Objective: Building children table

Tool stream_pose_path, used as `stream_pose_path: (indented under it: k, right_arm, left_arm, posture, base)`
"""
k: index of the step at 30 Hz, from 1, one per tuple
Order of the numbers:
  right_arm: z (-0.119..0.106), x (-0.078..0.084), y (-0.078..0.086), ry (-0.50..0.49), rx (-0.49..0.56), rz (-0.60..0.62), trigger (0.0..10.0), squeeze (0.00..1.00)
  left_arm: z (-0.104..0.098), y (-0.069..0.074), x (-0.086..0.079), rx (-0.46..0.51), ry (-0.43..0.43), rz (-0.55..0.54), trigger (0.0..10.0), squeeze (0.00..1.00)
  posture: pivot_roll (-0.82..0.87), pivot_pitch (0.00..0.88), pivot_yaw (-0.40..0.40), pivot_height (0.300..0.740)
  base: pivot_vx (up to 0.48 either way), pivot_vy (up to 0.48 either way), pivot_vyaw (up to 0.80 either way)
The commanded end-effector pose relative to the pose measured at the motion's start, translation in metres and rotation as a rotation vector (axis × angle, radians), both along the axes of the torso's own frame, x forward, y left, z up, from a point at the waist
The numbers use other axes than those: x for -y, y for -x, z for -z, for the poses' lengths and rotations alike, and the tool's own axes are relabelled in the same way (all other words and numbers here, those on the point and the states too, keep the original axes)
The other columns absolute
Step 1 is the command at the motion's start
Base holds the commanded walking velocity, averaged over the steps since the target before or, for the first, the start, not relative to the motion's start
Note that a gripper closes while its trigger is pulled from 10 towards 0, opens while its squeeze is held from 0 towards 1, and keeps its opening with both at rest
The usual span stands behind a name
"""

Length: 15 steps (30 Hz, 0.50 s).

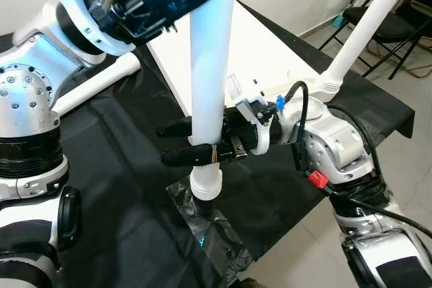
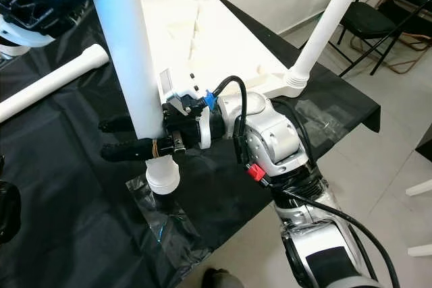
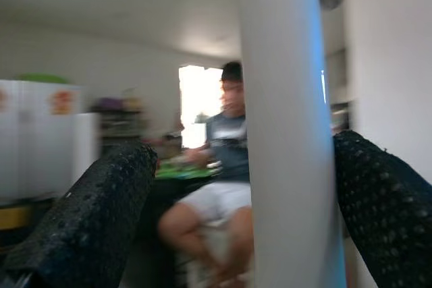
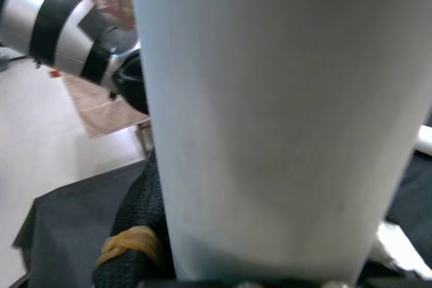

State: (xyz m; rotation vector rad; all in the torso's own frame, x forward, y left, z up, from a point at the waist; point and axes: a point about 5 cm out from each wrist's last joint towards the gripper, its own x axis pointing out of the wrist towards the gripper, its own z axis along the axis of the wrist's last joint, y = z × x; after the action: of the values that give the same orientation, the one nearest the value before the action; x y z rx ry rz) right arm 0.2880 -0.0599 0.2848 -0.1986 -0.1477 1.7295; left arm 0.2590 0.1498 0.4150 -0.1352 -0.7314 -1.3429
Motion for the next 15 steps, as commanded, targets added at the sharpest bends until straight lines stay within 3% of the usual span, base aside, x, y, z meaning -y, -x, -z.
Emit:
stream_pose_path:
  k: [1, 2, 3, 5, 6, 10, 15]
  right_arm:
    - [-0.012, 0.005, 0.008, -0.052, 0.066, -0.008, 0.0, 0.0]
    - [-0.015, 0.008, 0.007, -0.08, 0.074, 0.027, 0.0, 0.0]
    - [-0.015, 0.008, 0.007, -0.08, 0.074, 0.027, 0.0, 0.0]
    - [-0.024, 0.013, -0.001, -0.148, 0.11, 0.142, 0.0, 0.0]
    - [-0.024, 0.013, -0.001, -0.148, 0.11, 0.142, 0.0, 0.0]
    - [-0.04, 0.019, -0.019, -0.254, 0.186, 0.357, 0.0, 0.0]
    - [-0.053, 0.023, -0.027, -0.354, 0.217, 0.46, 0.0, 0.0]
  left_arm:
    - [0.008, -0.011, -0.021, -0.021, 0.006, -0.175, 10.0, 1.0]
    - [0.015, -0.015, -0.035, -0.003, -0.034, -0.317, 10.0, 1.0]
    - [0.015, -0.015, -0.035, -0.003, -0.034, -0.317, 10.0, 1.0]
    - [0.025, -0.02, -0.058, 0.002, -0.059, -0.523, 10.0, 1.0]
    - [0.025, -0.02, -0.058, 0.002, -0.059, -0.523, 10.0, 1.0]
    - [0.038, -0.024, -0.083, -0.011, -0.046, -0.757, 10.0, 1.0]
    - [0.046, -0.025, -0.097, -0.022, -0.018, -0.909, 10.0, 1.0]
  posture:
    - [0.0, 0.135, -0.07, 0.74]
    - [0.0, 0.135, -0.069, 0.74]
    - [0.0, 0.135, -0.069, 0.74]
    - [0.0, 0.131, -0.062, 0.74]
    - [0.0, 0.131, -0.062, 0.74]
    - [0.0, 0.132, -0.066, 0.74]
    - [0.0, 0.132, -0.068, 0.74]
  base:
    - [0.0, 0.0, 0.0]
    - [0.0, 0.0, 0.0]
    - [0.0, 0.0, 0.0]
    - [0.0, 0.0, 0.0]
    - [0.0, 0.0, 0.0]
    - [0.0, 0.0, 0.0]
    - [0.0, 0.0, 0.0]
